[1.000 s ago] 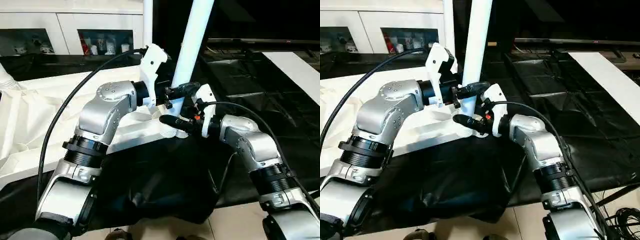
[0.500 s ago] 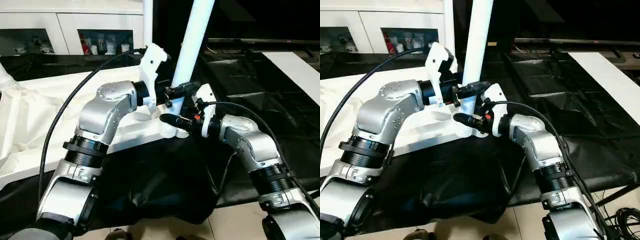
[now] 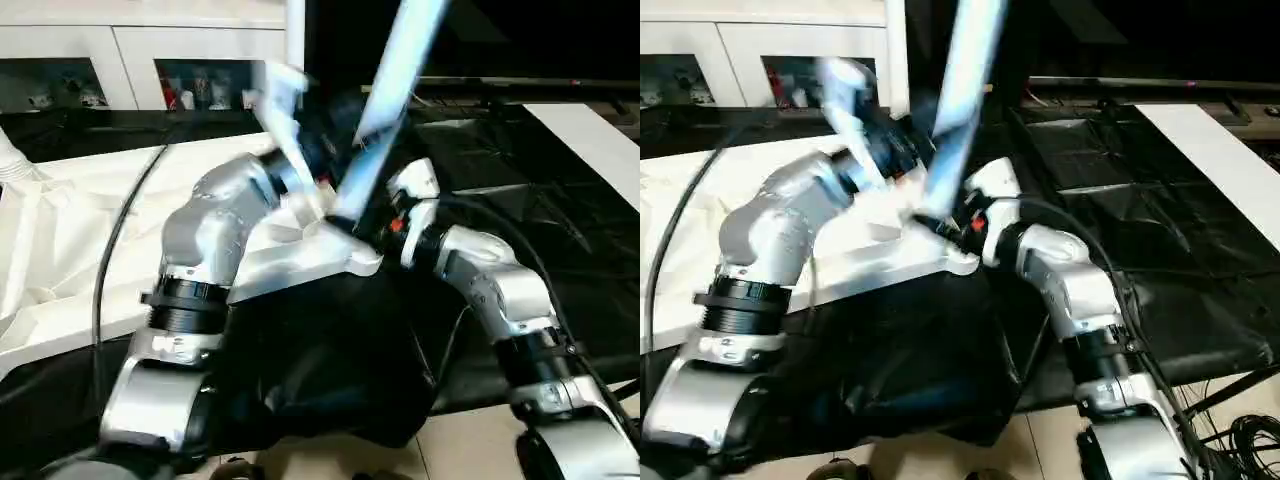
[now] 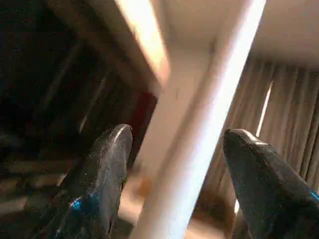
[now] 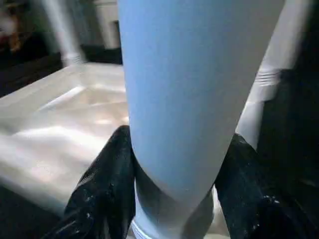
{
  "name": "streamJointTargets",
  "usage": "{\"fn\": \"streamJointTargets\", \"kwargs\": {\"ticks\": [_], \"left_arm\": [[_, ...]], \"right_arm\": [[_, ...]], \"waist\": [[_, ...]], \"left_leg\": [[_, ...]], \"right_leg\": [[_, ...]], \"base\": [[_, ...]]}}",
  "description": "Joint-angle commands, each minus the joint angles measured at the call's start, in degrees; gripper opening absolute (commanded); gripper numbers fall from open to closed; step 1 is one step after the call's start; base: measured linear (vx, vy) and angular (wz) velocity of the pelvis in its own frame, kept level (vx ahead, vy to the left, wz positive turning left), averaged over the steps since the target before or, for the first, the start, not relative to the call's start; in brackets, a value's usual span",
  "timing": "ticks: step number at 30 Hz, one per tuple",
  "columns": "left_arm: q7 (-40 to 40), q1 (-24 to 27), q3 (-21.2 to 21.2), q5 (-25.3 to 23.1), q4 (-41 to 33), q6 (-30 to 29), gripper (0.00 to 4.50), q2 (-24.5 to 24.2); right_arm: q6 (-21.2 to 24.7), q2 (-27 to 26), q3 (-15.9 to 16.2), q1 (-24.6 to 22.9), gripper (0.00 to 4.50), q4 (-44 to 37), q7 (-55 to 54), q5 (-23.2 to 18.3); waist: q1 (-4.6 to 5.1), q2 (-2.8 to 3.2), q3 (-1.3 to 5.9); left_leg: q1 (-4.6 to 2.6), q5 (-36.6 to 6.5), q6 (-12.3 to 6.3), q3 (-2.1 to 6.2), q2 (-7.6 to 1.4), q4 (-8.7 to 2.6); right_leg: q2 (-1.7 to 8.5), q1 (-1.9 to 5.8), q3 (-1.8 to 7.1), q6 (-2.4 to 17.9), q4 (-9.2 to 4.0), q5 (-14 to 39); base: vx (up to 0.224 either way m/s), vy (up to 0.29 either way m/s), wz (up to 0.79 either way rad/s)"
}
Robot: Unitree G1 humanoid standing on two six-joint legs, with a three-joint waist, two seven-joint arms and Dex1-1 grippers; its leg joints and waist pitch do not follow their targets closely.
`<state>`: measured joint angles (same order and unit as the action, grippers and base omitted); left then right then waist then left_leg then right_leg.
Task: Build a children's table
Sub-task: Insert table leg to table base
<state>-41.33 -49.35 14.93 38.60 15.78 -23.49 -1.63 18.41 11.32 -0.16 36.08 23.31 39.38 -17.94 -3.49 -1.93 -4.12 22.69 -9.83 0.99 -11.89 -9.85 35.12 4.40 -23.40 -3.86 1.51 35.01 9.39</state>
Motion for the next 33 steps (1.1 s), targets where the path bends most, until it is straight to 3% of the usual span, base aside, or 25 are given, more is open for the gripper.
{"fn": "streamJointTargets", "kwargs": {"ticks": [1,2,3,5,6,8,10,12,13,14,15,16,18,19,22,32,33], "left_arm": [[-0.24,-0.47,-1.4,-3.43,2.35,1.89,3.3,-2.54],[-0.99,0.07,-4.05,-7.45,3.63,3.47,3.3,-4.18],[-1.94,0.76,-7.62,-12.35,5.25,5.41,3.3,-6.22],[-3.29,1.95,-15.16,-21.14,8.07,8.46,3.3,-10.11],[-4.51,3.04,-22.57,-29.49,10.96,12.45,3.3,-13.71],[-6.95,4.22,-28.83,-35.62,13.96,16.93,3.3,-16.46],[-9.67,4.96,-30.31,-35.73,15.69,17.46,3.3,-16.65],[-11.73,5.13,-31.14,-34.71,17.56,16.17,3.13,-16.06],[-12.34,5.0,-31.75,-34.57,18.66,15.46,3.02,-15.91],[-12.79,4.78,-32.3,-34.71,20.04,15.15,2.95,-15.73],[-13.03,4.65,-32.61,-34.82,20.83,15.01,2.95,-15.64],[-13.49,4.26,-32.8,-35.24,22.45,14.24,2.91,-15.34],[-13.84,3.77,-33.01,-35.88,24.29,13.72,2.56,-15.06],[-13.87,3.65,-33.15,-36.07,24.67,13.47,2.56,-15.06],[-14.75,2.66,-34.21,-37.82,27.74,13.41,2.47,-15.2],[-11.86,0.81,-35.5,-42.11,33.86,15.89,1.54,-15.92],[-12.27,0.85,-35.54,-42.1,33.86,15.81,1.28,-16.03]], "right_arm": [[-0.21,1.35,-2.12,0.19,1.84,-0.59,-1.05,-0.86],[0.09,1.76,-2.4,-0.19,1.84,-0.92,-1.16,-0.88],[0.48,2.31,-2.63,-0.64,1.84,-1.31,-1.22,-0.84],[0.84,3.27,-2.78,-1.51,1.84,-2.09,-1.02,-0.66],[1.32,4.07,-3.17,-2.32,1.84,-2.86,-1.07,-0.66],[2.27,5.1,-3.69,-3.3,1.84,-4.02,-1.02,-0.72],[3.03,6.02,-4.07,-4.14,1.84,-4.93,-1.06,-0.61],[4.23,7.38,-4.15,-5.66,1.84,-6.79,-0.4,-0.62],[5.01,7.95,-4.23,-6.39,1.84,-7.78,-0.05,-0.84],[5.63,8.51,-4.22,-7.15,1.84,-8.84,0.31,-0.98],[5.98,8.81,-4.21,-7.58,1.84,-9.43,0.5,-1.06],[6.56,9.21,-4.13,-8.27,1.84,-10.46,0.65,-1.31],[7.11,9.59,-3.93,-9.08,1.84,-11.56,0.72,-1.46],[7.19,9.66,-3.88,-9.23,1.84,-11.73,0.74,-1.46],[7.8,10.03,-3.41,-10.24,1.84,-12.93,0.61,-1.57],[9.81,9.81,-3.14,-11.87,1.84,-15.95,-0.09,-1.63],[9.86,9.78,-3.1,-11.91,1.84,-16.0,-0.08,-1.64]], "waist": [[-0.07,-0.22,4.89],[-0.02,-0.29,4.87],[0.17,-0.18,4.77],[0.01,-0.07,4.81],[-0.02,-0.08,4.8],[-0.06,0.02,4.92],[-0.04,0.25,5.15],[-0.27,0.43,5.4],[-0.24,0.28,5.37],[-0.31,0.52,5.27],[-0.24,0.35,5.1],[-0.22,0.66,5.08],[-0.04,0.54,4.85],[0.02,0.87,4.81],[0.37,0.81,4.73],[0.05,1.38,4.95],[0.01,1.37,4.97]], "left_leg": [[-1.8,-9.97,-0.92,1.79,-3.2,-3.81],[-1.83,-9.87,-1.16,1.8,-3.21,-3.86],[-1.92,-9.77,-1.45,1.86,-3.29,-4.03],[-2.17,-9.54,-1.19,1.99,-3.48,-4.14],[-2.03,-9.57,-1.33,2.22,-3.57,-4.31],[-2.06,-9.14,-0.78,2.23,-3.51,-4.3],[-2.08,-7.64,0.06,1.96,-3.5,-4.16],[-2.08,-6.48,-0.29,1.73,-3.43,-3.91],[-1.98,-6.38,-0.59,1.69,-3.44,-3.89],[-1.86,-7.09,-0.88,1.72,-3.43,-3.9],[-1.84,-8.35,-1.03,1.68,-3.36,-3.94],[-1.84,-8.89,-0.91,1.8,-3.4,-3.94],[-1.99,-11.86,-0.19,1.9,-3.33,-4.08],[-1.94,-12.45,0.17,2.04,-3.36,-4.15],[-2.1,-14.51,0.86,2.2,-3.3,-4.25],[-2.17,-13.6,0.25,2.25,-3.46,-4.23],[-2.15,-13.5,0.18,2.2,-3.42,-4.21]], "right_leg": [[4.06,3.0,2.61,11.71,-3.96,12.31],[3.99,2.96,2.64,11.19,-3.99,12.54],[3.96,2.88,2.79,8.91,-4.22,14.27],[4.04,2.66,2.88,7.58,-4.34,15.02],[3.96,2.58,2.99,6.06,-4.49,15.42],[4.11,2.66,3.01,5.87,-4.21,14.6],[4.22,2.85,3.04,8.17,-3.65,10.29],[4.28,2.96,3.0,11.23,-3.27,5.77],[4.28,2.98,3.0,11.85,-3.12,4.85],[4.39,3.08,2.94,12.63,-3.11,4.86],[4.38,3.09,2.93,12.51,-3.46,6.53],[4.49,3.13,2.92,12.65,-3.42,7.28],[4.5,3.09,2.86,11.54,-4.18,12.65],[4.62,3.15,2.84,11.41,-4.25,13.76],[4.48,3.03,2.78,10.08,-4.88,17.57],[4.53,2.94,2.77,11.44,-4.56,13.67],[4.51,2.95,2.76,11.67,-4.53,13.29]], "base": [[0.0,0.0,0.0],[0.0,0.0,0.0],[0.0,0.0,0.0],[0.0,0.0,0.0],[0.0,0.0,0.0],[0.0,0.0,0.0],[0.0,0.0,0.0],[0.0,0.0,0.0],[0.0,0.0,0.0],[0.0,0.0,0.0],[0.0,0.0,0.0],[0.0,0.0,0.0],[0.0,0.0,0.0],[0.0,0.0,0.0],[0.0,0.0,0.0],[0.0,0.0,0.0],[0.0,0.0,0.0]]}}
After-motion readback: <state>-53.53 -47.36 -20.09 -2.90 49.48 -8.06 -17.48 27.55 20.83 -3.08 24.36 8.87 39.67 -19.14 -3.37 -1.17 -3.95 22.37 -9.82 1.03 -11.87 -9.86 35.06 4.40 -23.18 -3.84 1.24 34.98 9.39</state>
